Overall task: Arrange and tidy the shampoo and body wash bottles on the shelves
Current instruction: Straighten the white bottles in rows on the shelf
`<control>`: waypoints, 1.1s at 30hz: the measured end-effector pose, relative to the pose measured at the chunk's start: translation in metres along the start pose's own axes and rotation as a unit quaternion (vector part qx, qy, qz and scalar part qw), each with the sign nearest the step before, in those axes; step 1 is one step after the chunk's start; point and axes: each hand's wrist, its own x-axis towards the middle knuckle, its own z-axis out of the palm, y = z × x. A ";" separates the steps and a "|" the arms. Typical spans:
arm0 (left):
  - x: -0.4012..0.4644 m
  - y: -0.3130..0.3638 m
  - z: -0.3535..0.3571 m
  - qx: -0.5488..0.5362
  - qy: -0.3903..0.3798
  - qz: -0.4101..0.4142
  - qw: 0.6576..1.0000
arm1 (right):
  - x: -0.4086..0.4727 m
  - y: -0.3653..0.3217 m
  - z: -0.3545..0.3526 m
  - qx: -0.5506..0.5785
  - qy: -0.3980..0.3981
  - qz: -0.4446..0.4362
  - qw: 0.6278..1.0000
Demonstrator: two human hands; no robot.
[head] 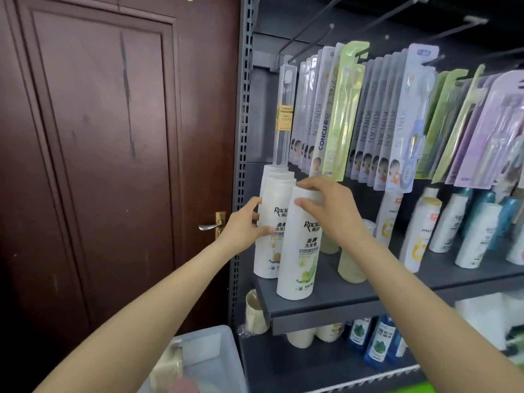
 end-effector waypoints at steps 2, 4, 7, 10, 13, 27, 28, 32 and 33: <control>-0.001 -0.005 0.000 0.037 -0.016 -0.001 0.999 | 0.000 0.001 0.000 0.003 -0.003 -0.001 1.000; -0.003 -0.008 0.001 0.043 -0.010 -0.002 0.999 | 0.001 0.000 0.000 0.007 -0.008 -0.001 1.000; 0.000 -0.009 0.005 0.019 -0.007 -0.005 1.000 | 0.001 0.001 0.002 0.015 -0.006 0.001 1.000; 0.002 -0.010 0.009 0.010 -0.004 -0.006 1.000 | 0.000 0.001 0.004 0.022 0.000 0.001 1.000; 0.000 -0.010 0.013 -0.005 -0.007 -0.005 1.000 | -0.001 0.003 0.004 0.024 0.006 -0.002 1.000; 0.010 0.010 -0.014 0.005 0.046 0.037 0.998 | 0.017 -0.006 -0.007 -0.007 -0.035 -0.017 0.999; 0.014 0.016 -0.020 0.003 0.078 0.060 0.995 | 0.020 -0.007 -0.008 -0.014 -0.044 -0.020 0.999; 0.037 0.035 -0.035 0.079 0.091 0.135 0.984 | 0.032 -0.010 -0.009 -0.027 -0.104 -0.012 0.994; 0.043 0.036 -0.035 0.117 0.064 0.146 0.980 | 0.034 -0.009 -0.008 -0.032 -0.121 -0.007 0.992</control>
